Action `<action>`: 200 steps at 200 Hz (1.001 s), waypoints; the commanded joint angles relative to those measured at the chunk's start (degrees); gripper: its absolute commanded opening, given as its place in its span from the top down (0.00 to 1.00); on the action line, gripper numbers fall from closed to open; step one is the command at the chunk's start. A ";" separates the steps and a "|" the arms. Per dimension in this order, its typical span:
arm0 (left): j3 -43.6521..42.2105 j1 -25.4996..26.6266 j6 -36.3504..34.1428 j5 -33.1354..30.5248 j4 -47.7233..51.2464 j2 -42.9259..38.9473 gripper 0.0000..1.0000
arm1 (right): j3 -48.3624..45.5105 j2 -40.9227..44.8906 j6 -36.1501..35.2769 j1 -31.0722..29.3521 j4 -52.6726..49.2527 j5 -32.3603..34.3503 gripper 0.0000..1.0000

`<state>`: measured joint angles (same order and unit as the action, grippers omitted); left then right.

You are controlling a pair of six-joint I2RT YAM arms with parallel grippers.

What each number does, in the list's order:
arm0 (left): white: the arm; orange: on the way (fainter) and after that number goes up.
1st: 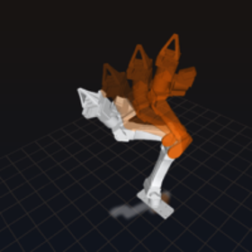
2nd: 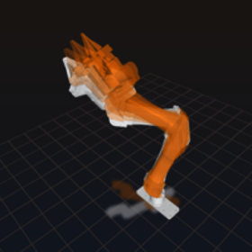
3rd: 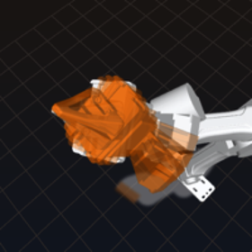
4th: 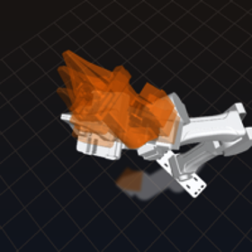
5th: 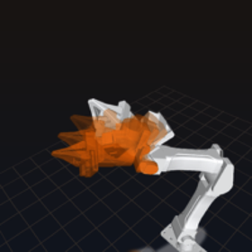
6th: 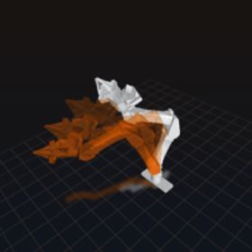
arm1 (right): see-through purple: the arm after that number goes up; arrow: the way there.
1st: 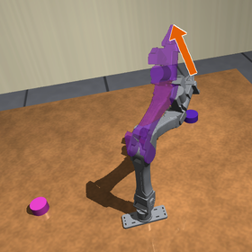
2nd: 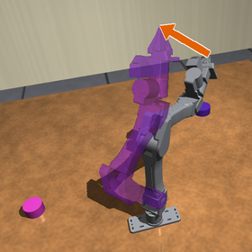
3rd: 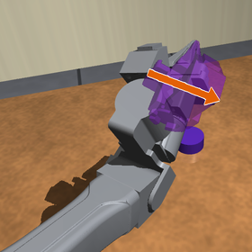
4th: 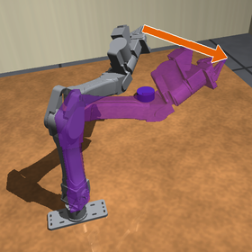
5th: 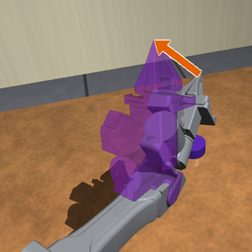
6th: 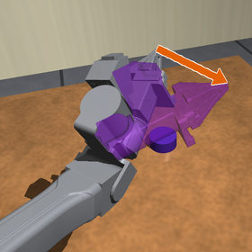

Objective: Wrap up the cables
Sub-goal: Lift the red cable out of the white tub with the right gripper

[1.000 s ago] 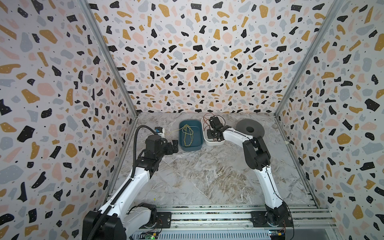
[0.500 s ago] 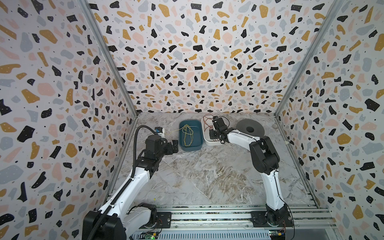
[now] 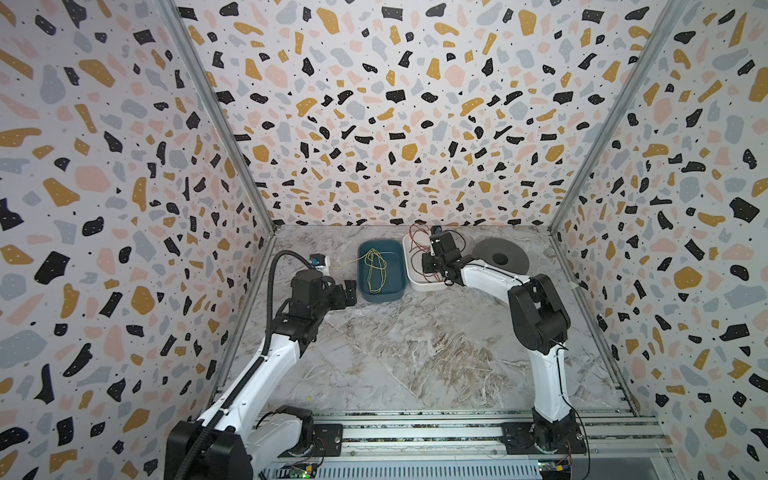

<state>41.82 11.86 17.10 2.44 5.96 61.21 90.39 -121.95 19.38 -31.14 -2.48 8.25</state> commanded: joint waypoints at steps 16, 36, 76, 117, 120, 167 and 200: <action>-0.60 0.27 -0.59 0.07 -0.86 0.23 0.00 | -1.51 6.98 -1.20 0.11 1.90 1.64 1.00; -0.51 0.28 -0.58 0.21 -0.92 0.32 0.00 | -3.56 9.52 -1.58 0.11 2.63 1.78 1.00; -0.51 0.21 -0.58 0.03 -0.89 0.23 0.00 | -7.29 14.75 -2.10 -0.02 3.11 2.30 1.00; -0.34 0.27 -0.82 -0.30 -0.70 -0.37 0.00 | -11.57 20.00 -2.70 -0.26 3.72 2.47 1.00; -0.29 0.27 -0.84 -0.37 -0.69 -0.45 0.00 | -11.75 20.40 -2.89 -0.33 3.60 2.47 1.00; -0.59 0.24 -0.88 -0.15 -1.22 -1.37 0.00 | -14.68 26.89 -4.59 -0.74 2.48 1.87 1.00; -0.43 0.26 -0.91 0.02 -1.11 -1.36 0.00 | -14.24 30.32 -5.89 -1.50 0.37 0.34 1.00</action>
<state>41.82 11.86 17.10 2.44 5.93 60.62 75.42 -95.94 15.22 -31.75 -0.34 9.41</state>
